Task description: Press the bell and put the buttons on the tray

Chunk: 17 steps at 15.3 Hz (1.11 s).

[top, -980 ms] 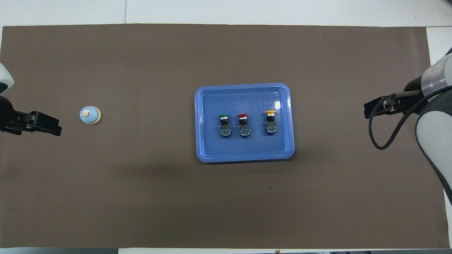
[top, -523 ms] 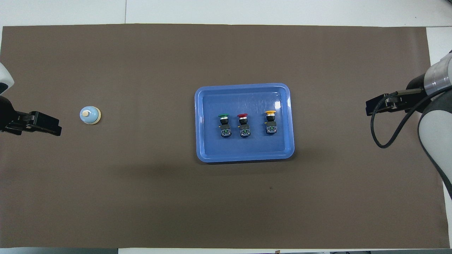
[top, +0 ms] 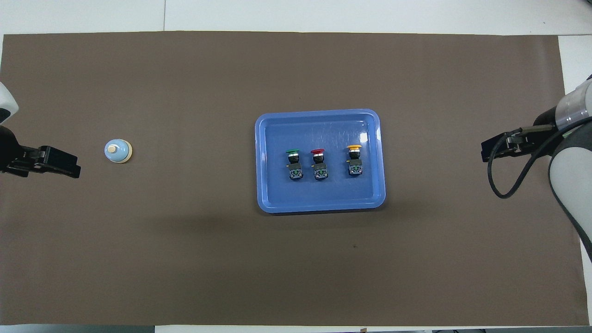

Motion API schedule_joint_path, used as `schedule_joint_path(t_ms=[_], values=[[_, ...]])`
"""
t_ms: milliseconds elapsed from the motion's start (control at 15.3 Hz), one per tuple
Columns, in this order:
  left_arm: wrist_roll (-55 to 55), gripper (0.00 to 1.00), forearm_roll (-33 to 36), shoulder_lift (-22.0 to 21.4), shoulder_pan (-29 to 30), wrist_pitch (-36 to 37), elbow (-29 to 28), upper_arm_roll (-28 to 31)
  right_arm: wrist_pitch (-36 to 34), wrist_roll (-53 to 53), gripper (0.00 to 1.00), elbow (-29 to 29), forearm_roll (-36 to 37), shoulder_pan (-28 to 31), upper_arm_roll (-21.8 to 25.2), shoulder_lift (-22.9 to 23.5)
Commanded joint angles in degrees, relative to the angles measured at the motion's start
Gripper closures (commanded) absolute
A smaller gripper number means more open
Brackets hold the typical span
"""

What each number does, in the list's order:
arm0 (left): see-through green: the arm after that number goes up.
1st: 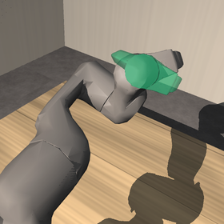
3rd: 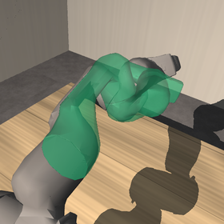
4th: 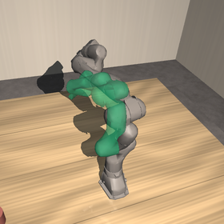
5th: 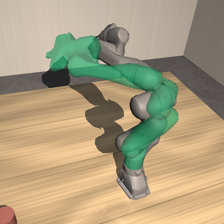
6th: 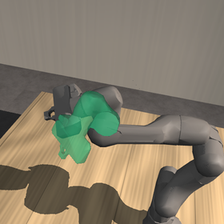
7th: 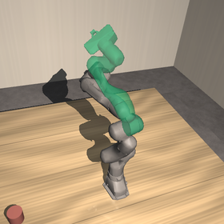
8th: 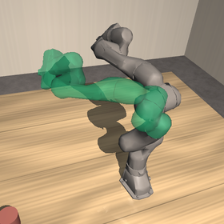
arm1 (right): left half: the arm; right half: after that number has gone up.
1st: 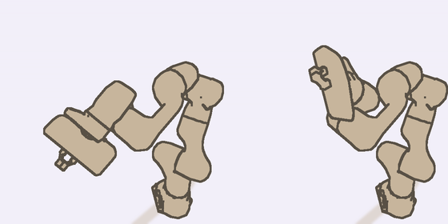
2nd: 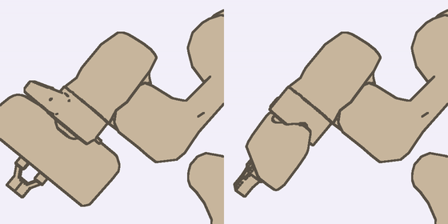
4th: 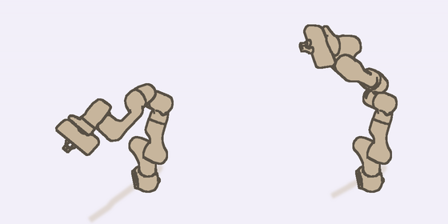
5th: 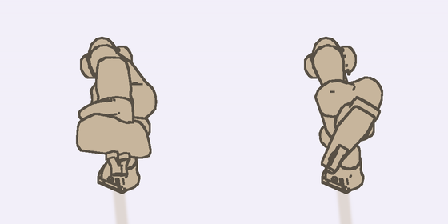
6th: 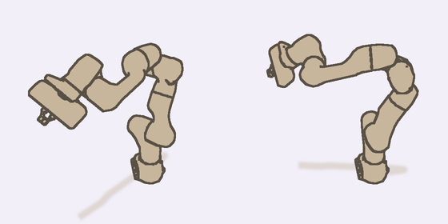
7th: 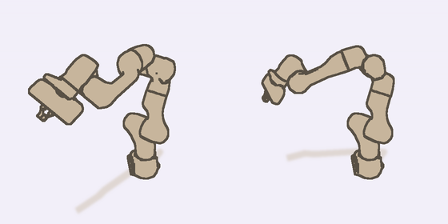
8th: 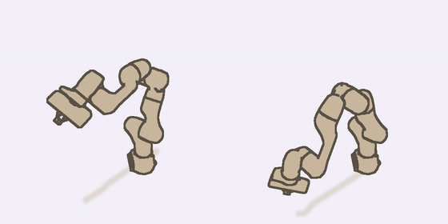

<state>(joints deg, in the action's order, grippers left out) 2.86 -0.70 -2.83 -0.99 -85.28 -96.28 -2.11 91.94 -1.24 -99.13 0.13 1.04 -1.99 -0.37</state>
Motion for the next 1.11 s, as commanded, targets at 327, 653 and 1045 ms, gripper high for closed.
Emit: schedule_joint_path(t_ms=[327,653,1045], values=[[-0.23,0.0,0.97,-0.87,0.11,0.29,-0.57,0.0,0.96,0.01,0.0,-3.09,0.05,1.16,-0.74,-2.62],[-0.23,0.0,0.97,-0.87,0.11,0.29,-0.57,0.0,1.58,0.27,0.0,-3.09,0.14,1.68,-0.65,-2.62],[-0.23,0.0,0.97,-0.87,0.11,0.29,-0.57,0.0,4.56,2.29,0.0,-2.65,0.4,2.3,-0.74,-2.18]])
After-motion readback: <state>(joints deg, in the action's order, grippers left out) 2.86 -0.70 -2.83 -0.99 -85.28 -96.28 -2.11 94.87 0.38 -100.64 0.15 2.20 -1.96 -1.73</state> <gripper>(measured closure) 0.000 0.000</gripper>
